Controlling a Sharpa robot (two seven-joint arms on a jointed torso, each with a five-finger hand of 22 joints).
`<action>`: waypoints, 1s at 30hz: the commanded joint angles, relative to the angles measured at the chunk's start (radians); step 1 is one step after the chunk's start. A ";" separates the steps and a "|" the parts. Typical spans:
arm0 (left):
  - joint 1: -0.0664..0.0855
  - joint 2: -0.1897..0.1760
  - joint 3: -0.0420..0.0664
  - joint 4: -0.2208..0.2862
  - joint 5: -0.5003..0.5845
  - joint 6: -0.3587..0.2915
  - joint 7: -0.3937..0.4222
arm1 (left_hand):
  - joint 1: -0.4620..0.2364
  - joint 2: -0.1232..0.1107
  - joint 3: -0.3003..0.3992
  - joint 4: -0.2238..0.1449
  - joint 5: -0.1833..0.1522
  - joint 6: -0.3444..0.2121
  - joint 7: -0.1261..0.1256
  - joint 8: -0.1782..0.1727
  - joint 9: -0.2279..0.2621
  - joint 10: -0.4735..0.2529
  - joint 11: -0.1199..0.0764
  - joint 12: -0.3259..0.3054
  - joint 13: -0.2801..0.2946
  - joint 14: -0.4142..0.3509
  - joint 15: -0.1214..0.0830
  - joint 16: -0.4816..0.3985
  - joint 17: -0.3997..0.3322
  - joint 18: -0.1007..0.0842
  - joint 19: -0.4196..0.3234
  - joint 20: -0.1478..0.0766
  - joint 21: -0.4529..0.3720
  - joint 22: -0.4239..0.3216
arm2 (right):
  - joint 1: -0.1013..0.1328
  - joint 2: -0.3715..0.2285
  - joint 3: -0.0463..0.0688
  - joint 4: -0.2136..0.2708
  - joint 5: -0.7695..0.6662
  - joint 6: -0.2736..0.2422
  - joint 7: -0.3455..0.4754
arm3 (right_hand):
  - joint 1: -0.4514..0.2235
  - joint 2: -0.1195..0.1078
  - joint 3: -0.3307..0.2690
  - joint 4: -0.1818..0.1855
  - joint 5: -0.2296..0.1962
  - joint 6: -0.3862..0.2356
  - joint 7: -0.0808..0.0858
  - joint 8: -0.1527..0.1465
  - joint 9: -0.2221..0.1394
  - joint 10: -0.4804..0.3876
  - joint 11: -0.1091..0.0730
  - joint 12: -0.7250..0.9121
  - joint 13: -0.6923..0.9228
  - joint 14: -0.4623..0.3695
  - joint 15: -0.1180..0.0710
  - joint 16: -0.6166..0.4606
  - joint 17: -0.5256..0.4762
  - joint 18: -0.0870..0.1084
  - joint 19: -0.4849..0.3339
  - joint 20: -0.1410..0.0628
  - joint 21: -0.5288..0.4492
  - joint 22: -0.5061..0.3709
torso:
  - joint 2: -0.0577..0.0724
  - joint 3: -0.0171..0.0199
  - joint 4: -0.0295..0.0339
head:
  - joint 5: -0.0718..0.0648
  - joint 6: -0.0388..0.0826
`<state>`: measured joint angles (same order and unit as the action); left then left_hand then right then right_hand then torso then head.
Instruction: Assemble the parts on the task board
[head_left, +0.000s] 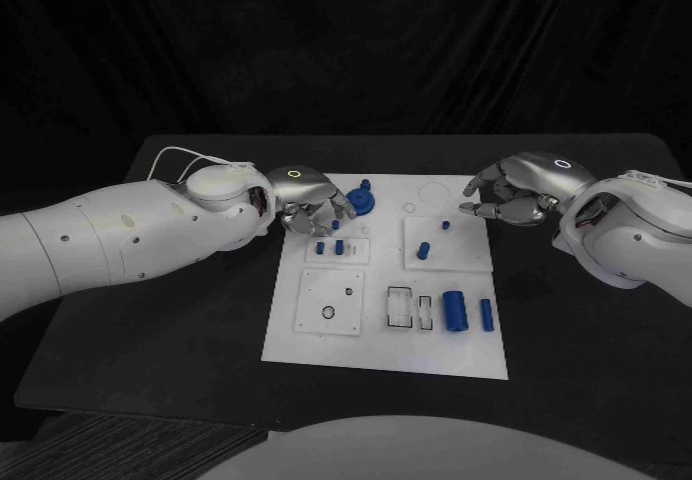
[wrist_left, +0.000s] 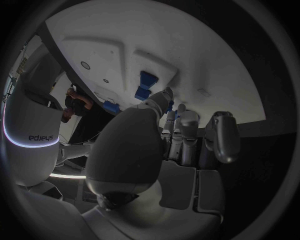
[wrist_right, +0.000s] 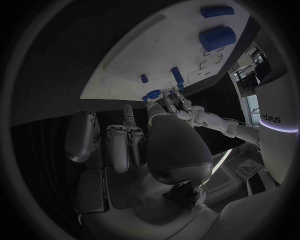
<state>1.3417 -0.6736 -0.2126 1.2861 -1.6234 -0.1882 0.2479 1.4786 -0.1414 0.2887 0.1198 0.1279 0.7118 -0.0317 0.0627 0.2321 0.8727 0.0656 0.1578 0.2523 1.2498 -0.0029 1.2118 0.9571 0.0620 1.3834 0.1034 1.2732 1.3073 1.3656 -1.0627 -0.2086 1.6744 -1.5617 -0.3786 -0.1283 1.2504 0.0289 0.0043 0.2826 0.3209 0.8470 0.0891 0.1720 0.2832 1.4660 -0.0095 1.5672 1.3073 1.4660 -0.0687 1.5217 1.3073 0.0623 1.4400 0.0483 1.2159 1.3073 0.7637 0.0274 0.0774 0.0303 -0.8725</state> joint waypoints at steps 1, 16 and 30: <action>-0.002 -0.002 0.001 -0.001 -0.001 -0.039 -0.011 | 0.003 0.008 -0.031 0.004 -0.003 -0.112 -0.016 -0.007 -0.043 -0.031 0.007 -0.001 -0.001 -0.009 0.003 -0.006 -0.007 0.007 -0.007 0.000 -0.008 0.171 | -0.003 -0.001 0.001 0.001 -0.002 0.004 -0.003 | 0.007 0.002 0.003 -0.002 0.005 0.010 -0.001 -0.004 -0.001 0.105 0.006 0.004 0.263 0.090 0.005 -0.005 0.224 0.012 -0.005 -0.001 -0.005 0.163 | 0.000 0.0002 0.0006 | 0.000 0.000; 0.007 -0.084 0.001 0.037 -0.001 -0.156 0.019 | 0.044 0.014 -0.095 0.071 -0.008 -0.155 -0.027 0.004 -0.089 -0.064 0.006 0.045 0.010 -0.110 0.005 -0.100 -0.146 0.029 -0.075 0.006 -0.130 0.140 | 0.020 -0.035 0.001 0.034 -0.002 -0.003 -0.013 | 0.081 -0.022 0.011 -0.005 0.004 0.032 -0.001 -0.008 -0.010 -0.100 0.005 -0.246 0.056 0.053 0.003 -0.141 0.126 0.027 -0.029 -0.004 -0.087 0.141 | 0.000 -0.0004 0.0008 | -0.014 0.000; 0.062 -0.235 0.001 0.120 0.724 -0.013 0.391 | -0.203 0.083 -0.281 0.161 0.057 0.064 0.065 0.005 -0.104 -0.482 -0.060 0.206 0.014 -0.903 0.001 -0.921 -0.566 0.083 -0.973 0.041 -1.214 -0.267 | 0.150 -0.049 0.001 0.106 -0.116 0.197 -0.069 | 0.234 -0.126 0.086 -0.033 0.048 0.043 -0.049 -0.053 -0.033 -0.557 0.080 -1.330 -0.814 -0.123 0.045 -0.634 -0.280 0.094 -0.193 0.036 -0.596 -0.020 | -0.001 -0.0021 0.0014 | -0.033 0.000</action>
<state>1.4002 -0.9065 -0.2123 1.3968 -1.2519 -0.2957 0.4752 1.2861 -0.0597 0.0204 0.2809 0.1857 0.7799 0.0338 0.0718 0.1291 0.4049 0.0058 0.3704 0.2718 0.3520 0.0019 0.3036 0.3851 0.1475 0.4231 0.1446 0.0842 1.0491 1.5113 -1.1142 -0.2075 1.7737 -1.6056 -0.2863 -0.1581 1.4752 -0.0960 0.0847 0.2550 0.3710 0.8884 0.0473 0.1217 0.2507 0.9219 0.0688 0.2570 0.5118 1.3510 -0.0252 0.9050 1.0415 0.1494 1.2534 0.0837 0.6405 1.2938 0.7626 0.0257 0.0780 -0.0013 -0.8725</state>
